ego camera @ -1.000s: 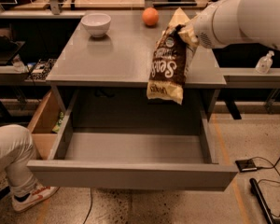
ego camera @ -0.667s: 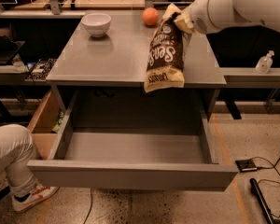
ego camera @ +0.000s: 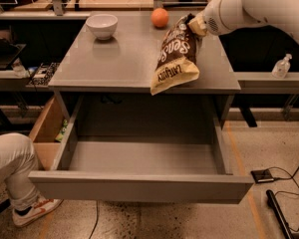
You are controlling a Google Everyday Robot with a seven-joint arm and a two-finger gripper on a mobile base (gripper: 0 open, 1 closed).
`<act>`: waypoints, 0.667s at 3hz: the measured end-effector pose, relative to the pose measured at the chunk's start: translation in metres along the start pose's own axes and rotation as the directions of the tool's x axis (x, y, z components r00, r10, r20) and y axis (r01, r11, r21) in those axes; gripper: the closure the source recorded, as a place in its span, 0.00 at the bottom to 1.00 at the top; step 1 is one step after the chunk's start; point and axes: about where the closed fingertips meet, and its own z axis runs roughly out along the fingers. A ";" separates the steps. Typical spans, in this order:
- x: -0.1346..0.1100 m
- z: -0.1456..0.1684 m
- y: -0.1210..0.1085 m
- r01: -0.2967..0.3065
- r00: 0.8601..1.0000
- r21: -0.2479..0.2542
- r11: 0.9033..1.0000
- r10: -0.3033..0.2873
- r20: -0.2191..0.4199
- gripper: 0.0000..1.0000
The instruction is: Pick brown chip bag from top drawer and place on counter
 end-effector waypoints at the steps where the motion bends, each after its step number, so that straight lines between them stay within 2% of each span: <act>1: 0.032 0.025 0.003 -0.074 0.996 -0.029 0.997 0.072 -0.057 1.00; 2: 0.033 0.028 0.005 -0.076 0.995 -0.033 0.997 0.074 -0.060 0.83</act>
Offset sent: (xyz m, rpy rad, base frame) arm 0.0111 -0.0067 -0.0347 0.0296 0.0786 -0.0298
